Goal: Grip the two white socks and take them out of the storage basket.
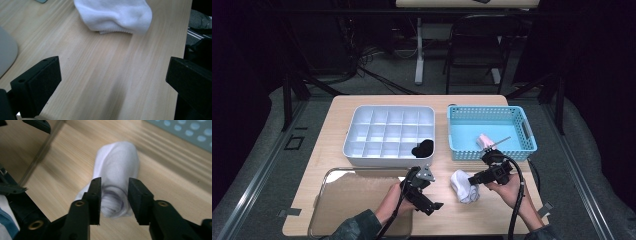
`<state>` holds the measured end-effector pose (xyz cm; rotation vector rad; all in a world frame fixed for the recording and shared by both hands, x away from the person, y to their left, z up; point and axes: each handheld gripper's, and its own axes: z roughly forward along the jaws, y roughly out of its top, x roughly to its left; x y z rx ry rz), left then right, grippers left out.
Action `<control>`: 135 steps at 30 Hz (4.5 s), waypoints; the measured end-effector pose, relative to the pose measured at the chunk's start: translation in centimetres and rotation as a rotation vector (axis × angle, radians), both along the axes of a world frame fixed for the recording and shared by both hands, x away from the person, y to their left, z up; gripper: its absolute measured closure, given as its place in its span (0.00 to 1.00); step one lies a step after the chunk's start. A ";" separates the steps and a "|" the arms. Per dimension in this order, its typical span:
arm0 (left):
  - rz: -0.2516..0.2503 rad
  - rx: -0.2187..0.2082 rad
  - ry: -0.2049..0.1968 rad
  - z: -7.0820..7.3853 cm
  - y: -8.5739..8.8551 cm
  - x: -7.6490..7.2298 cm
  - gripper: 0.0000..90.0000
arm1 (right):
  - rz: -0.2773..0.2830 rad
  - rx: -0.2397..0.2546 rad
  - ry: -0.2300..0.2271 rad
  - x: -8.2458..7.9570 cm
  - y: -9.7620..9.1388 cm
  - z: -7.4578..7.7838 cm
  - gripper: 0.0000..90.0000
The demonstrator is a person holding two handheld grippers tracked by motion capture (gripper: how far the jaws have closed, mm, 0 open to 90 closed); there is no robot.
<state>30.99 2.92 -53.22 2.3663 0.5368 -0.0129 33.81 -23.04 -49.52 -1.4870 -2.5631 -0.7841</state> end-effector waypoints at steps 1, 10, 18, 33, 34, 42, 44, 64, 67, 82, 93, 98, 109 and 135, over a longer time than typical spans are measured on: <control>0.000 0.010 0.006 0.2 -0.6 -0.1 0.00 | 0.023 -0.028 0.019 0.2 -0.1 -0.1 0.77; 0.018 0.140 -0.022 -0.8 -4.7 -0.6 0.24 | -0.004 -0.020 0.031 -0.2 1.8 -1.7 0.85; 0.047 0.138 -0.005 -1.7 -4.5 0.2 0.39 | -0.036 0.039 0.012 -0.2 1.4 -2.2 0.68; 0.048 0.117 0.006 -2.4 -4.2 0.8 0.65 | 0.010 -0.073 0.059 0.2 -0.2 -3.9 0.81; 0.053 0.119 0.006 -2.5 -4.1 0.8 0.66 | 0.003 -0.065 0.052 0.2 0.0 -4.0 0.85; 0.087 0.109 -0.003 -2.3 -3.5 1.2 0.65 | 0.023 -0.069 0.065 0.2 0.6 -4.0 0.94; 0.100 0.090 0.010 -2.4 -3.4 1.3 0.68 | 0.030 -0.058 0.070 0.2 0.7 -4.0 0.94; 0.085 0.038 -0.021 -2.2 -2.9 1.2 0.92 | 0.011 -0.076 -0.004 -0.1 -0.2 -2.1 0.95; 0.076 0.019 -0.008 -2.2 -3.0 1.1 0.92 | -0.011 -0.048 -0.033 -0.2 -0.5 -1.4 0.94; 0.065 -0.028 0.035 -3.0 -4.4 1.3 0.89 | -0.043 0.031 -0.164 -1.0 -0.5 1.2 0.94; 0.040 0.002 0.081 -3.0 -4.7 1.3 0.66 | 0.027 -0.008 -0.083 -0.3 2.0 -1.7 0.92; 0.025 0.024 0.054 -1.8 -4.0 0.9 0.56 | 0.044 -0.024 -0.070 -0.4 2.3 -2.5 0.92; 0.092 -0.003 0.040 -0.3 -0.9 1.7 0.39 | 0.045 -0.073 -0.042 -0.3 1.9 -2.8 0.94; 0.119 -0.010 -0.105 0.5 -1.4 2.2 0.32 | 0.169 -0.107 -0.170 -0.9 4.3 -1.0 0.88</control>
